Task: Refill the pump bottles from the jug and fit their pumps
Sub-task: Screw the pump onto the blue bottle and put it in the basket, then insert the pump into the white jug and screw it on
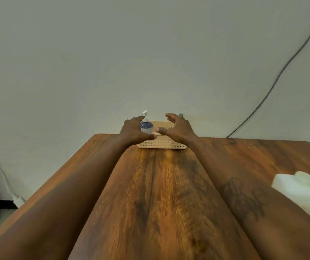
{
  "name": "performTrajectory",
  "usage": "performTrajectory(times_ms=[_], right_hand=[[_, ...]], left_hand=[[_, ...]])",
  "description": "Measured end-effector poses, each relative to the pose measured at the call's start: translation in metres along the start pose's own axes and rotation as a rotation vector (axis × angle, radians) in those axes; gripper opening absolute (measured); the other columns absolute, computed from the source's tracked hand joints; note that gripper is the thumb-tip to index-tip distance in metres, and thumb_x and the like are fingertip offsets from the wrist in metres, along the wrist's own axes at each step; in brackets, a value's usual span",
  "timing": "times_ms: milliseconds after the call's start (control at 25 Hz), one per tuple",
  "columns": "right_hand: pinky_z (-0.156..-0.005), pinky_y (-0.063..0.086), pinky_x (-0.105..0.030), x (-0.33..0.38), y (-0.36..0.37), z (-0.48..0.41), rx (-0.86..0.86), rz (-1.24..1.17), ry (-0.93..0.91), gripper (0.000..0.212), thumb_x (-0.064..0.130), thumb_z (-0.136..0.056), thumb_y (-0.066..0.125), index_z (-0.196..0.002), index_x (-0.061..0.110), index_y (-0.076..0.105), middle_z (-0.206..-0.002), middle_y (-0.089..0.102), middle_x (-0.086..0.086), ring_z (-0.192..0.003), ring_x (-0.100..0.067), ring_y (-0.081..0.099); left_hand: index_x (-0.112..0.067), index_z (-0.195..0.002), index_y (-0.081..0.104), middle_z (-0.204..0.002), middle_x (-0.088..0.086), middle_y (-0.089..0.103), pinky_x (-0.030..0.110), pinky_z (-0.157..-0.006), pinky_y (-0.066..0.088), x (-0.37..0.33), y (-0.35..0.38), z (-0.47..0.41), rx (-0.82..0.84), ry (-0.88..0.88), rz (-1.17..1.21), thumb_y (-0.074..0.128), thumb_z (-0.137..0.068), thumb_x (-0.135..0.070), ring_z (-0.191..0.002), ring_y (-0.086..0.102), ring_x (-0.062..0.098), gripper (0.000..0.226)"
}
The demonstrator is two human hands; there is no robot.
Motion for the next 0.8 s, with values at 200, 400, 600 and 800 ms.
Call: performTrajectory(times_ms=[200,400,600,800], right_hand=[[-0.104,0.048,-0.033,0.014,-0.05,0.077,-0.014,0.06,-0.014,0.09,0.054,-0.077,0.084,-0.151,0.021,0.045,-0.152,0.053,-0.004,-0.135,-0.026,0.053],[-0.094,0.041,-0.021,0.023,-0.101,0.136,-0.012,0.081,-0.04,0.078,0.046,-0.078,0.085,-0.144,0.017,0.054,-0.146,0.058,-0.004,-0.133,-0.02,0.055],[-0.083,0.042,-0.012,0.028,-0.143,0.175,-0.06,0.1,-0.101,0.066,0.043,-0.08,0.084,-0.137,0.016,0.063,-0.136,0.066,-0.001,-0.124,-0.015,0.063],[-0.09,0.049,-0.017,0.025,-0.177,0.197,-0.07,0.146,-0.149,0.054,0.037,-0.083,0.083,-0.13,0.014,0.069,-0.128,0.071,-0.002,-0.119,-0.014,0.067]], left_hand=[[-0.019,-0.153,0.044,-0.15,0.004,0.054,0.04,-0.11,0.044,-0.045,0.0,0.064,0.061,0.075,0.003,0.084,-0.071,-0.064,-0.136,0.049,0.03,0.102],[-0.016,-0.156,0.041,-0.151,0.006,0.052,0.019,-0.09,0.033,-0.098,0.0,0.11,0.066,0.134,0.06,0.084,-0.076,-0.056,-0.135,0.049,0.026,0.099],[-0.019,-0.155,0.043,-0.15,0.007,0.054,0.027,-0.093,0.044,-0.159,0.015,0.138,0.085,0.239,0.147,0.086,-0.073,-0.054,-0.132,0.054,0.025,0.098],[-0.02,-0.155,0.043,-0.151,0.006,0.054,0.046,-0.109,0.049,-0.214,0.04,0.154,0.133,0.318,0.254,0.087,-0.069,-0.049,-0.136,0.052,0.027,0.101]])
Point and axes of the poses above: each hand's wrist, its own z-axis away from the middle knuckle, its own y-axis out of the palm, x = y × z, the point moved 7 cm from there along -z, towards the middle knuckle
